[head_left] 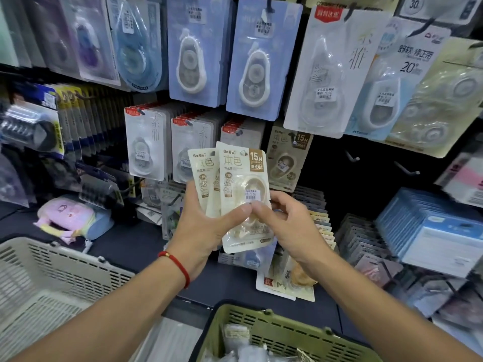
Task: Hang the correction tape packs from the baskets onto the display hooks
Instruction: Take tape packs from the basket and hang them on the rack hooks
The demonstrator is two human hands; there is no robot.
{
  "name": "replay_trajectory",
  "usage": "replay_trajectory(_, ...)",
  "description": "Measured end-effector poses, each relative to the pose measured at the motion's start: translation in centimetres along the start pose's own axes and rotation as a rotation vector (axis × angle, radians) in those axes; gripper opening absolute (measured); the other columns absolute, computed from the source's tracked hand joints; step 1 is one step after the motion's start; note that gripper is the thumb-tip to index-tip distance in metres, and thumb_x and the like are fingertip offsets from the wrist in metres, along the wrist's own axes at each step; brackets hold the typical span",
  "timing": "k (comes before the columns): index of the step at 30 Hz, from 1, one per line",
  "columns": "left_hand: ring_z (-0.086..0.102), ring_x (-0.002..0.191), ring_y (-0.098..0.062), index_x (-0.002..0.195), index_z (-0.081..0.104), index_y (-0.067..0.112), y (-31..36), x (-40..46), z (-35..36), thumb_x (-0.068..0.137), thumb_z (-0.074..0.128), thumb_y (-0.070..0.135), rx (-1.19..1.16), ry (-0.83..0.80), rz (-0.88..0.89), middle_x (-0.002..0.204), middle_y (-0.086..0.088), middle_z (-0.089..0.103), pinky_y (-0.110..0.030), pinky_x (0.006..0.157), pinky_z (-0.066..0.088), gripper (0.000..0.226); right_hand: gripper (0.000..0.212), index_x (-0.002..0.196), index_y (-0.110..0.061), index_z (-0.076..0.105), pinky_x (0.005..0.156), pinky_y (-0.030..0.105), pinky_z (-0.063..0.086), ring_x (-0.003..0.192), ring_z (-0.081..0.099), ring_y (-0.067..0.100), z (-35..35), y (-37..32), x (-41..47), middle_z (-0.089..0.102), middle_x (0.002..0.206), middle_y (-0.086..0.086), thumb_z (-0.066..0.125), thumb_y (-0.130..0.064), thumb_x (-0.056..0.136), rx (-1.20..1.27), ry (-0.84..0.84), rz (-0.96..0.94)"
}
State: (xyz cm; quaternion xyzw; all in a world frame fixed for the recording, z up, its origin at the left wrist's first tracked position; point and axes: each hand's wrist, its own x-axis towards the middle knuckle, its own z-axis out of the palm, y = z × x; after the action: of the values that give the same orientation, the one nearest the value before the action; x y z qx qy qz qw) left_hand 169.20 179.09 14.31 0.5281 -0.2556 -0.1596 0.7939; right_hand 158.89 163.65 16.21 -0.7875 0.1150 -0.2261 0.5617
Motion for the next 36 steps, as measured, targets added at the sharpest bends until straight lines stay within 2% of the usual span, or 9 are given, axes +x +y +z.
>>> replay_trajectory(5, 0.07, 0.124, -0.021, 0.135, 0.052, 0.036, -0.1, 0.2, 0.0, 0.06, 0.101, 0.046, -0.025, -0.033, -0.035, 0.133, 0.004, 0.072, -0.047, 0.095, 0.061, 0.09, 0.046, 0.12, -0.025, 0.069, 0.086, 0.037, 0.064, 0.101, 0.078, 0.016, -1.1, -0.2, -0.4, 0.08, 0.111, -0.006, 0.084, -0.05, 0.085, 0.087, 0.071, 0.015)
replay_trajectory(8, 0.069, 0.125, -0.016, 0.137, 0.052, 0.036, 0.1, 0.1, -0.4, 0.065, 0.099, 0.044, 0.027, -0.006, -0.028, 0.132, 0.008, 0.072, -0.049, 0.105, 0.055, 0.086, 0.046, 0.112, -0.029, 0.063, 0.069, 0.024, 0.06, 0.09, 0.077, 0.011, -1.7, -0.3, -0.7, 0.078, 0.102, -0.01, 0.077, -0.055, 0.077, 0.006, 0.165, -0.048)
replay_trajectory(13, 0.074, 0.113, -0.023, 0.128, 0.053, 0.036, 0.2, 0.0, -1.2, 0.08, 0.091, 0.025, 0.166, 0.088, 0.013, 0.119, 0.011, 0.074, -0.047, 0.076, 0.062, 0.063, 0.023, 0.104, -0.033, 0.054, 0.059, 0.012, 0.05, 0.078, 0.068, -0.004, -2.5, 0.1, -0.5, 0.068, 0.093, -0.029, 0.064, -0.044, 0.086, -0.082, 0.398, -0.124)
replay_trajectory(15, 0.073, 0.114, -0.015, 0.129, 0.053, 0.036, 0.2, 0.1, -1.2, 0.082, 0.09, 0.02, 0.192, 0.109, 0.025, 0.119, 0.014, 0.074, -0.049, 0.093, 0.061, 0.062, 0.02, 0.106, -0.033, 0.053, 0.059, 0.013, 0.051, 0.077, 0.067, -0.007, -2.7, 0.3, -0.2, 0.067, 0.092, -0.033, 0.064, -0.041, 0.092, -0.055, 0.422, -0.12)
replay_trajectory(21, 0.071, 0.116, -0.017, 0.131, 0.053, 0.038, 0.1, 0.2, -1.1, 0.077, 0.092, 0.029, 0.216, 0.104, 0.036, 0.124, 0.011, 0.072, -0.056, 0.101, 0.057, 0.067, 0.02, 0.109, -0.037, 0.057, 0.067, 0.017, 0.052, 0.086, 0.071, 0.001, -2.8, -0.2, 0.1, 0.073, 0.099, -0.02, 0.07, -0.047, 0.097, -0.031, 0.452, -0.084)
replay_trajectory(25, 0.07, 0.116, -0.009, 0.131, 0.052, 0.041, 0.1, 0.3, -1.2, 0.072, 0.09, 0.038, 0.236, 0.099, 0.055, 0.124, 0.017, 0.072, -0.049, 0.102, 0.058, 0.07, 0.033, 0.108, -0.034, 0.056, 0.049, 0.034, 0.054, 0.061, 0.072, 0.023, -2.3, 0.2, -0.2, 0.073, 0.093, -0.003, 0.067, -0.062, 0.095, -0.092, 0.521, -0.016)
replay_trajectory(29, 0.07, 0.118, -0.013, 0.129, 0.053, 0.041, 0.0, 0.4, -1.5, 0.069, 0.09, 0.045, 0.24, 0.098, 0.067, 0.125, 0.016, 0.071, -0.053, 0.1, 0.058, 0.07, 0.035, 0.095, -0.026, 0.058, 0.043, 0.02, 0.044, 0.043, 0.063, 0.014, -2.4, 2.0, 1.7, 0.07, 0.075, 0.005, 0.06, -0.061, 0.1, -0.151, 0.525, 0.046)
replay_trajectory(32, 0.07, 0.116, -0.01, 0.126, 0.053, 0.046, -0.2, 0.4, -1.3, 0.072, 0.089, 0.043, 0.242, 0.102, 0.08, 0.124, 0.018, 0.071, -0.05, 0.101, 0.058, 0.065, 0.028, 0.12, -0.013, 0.059, 0.055, 0.026, 0.052, 0.047, 0.063, 0.006, -2.7, 3.4, 5.5, 0.07, 0.077, 0.008, 0.058, -0.038, 0.107, 0.024, 0.539, 0.202)
replay_trajectory(36, 0.068, 0.118, -0.002, 0.131, 0.053, 0.045, -0.6, 0.1, -0.8, 0.076, 0.089, 0.034, 0.253, 0.077, 0.084, 0.127, 0.021, 0.07, -0.043, 0.104, 0.056, 0.067, 0.049, 0.149, -0.001, 0.043, 0.068, 0.024, 0.062, 0.069, 0.076, 0.01, -2.3, 5.2, 7.4, 0.068, 0.098, 0.006, 0.059, -0.02, 0.107, 0.208, 0.477, 0.32)
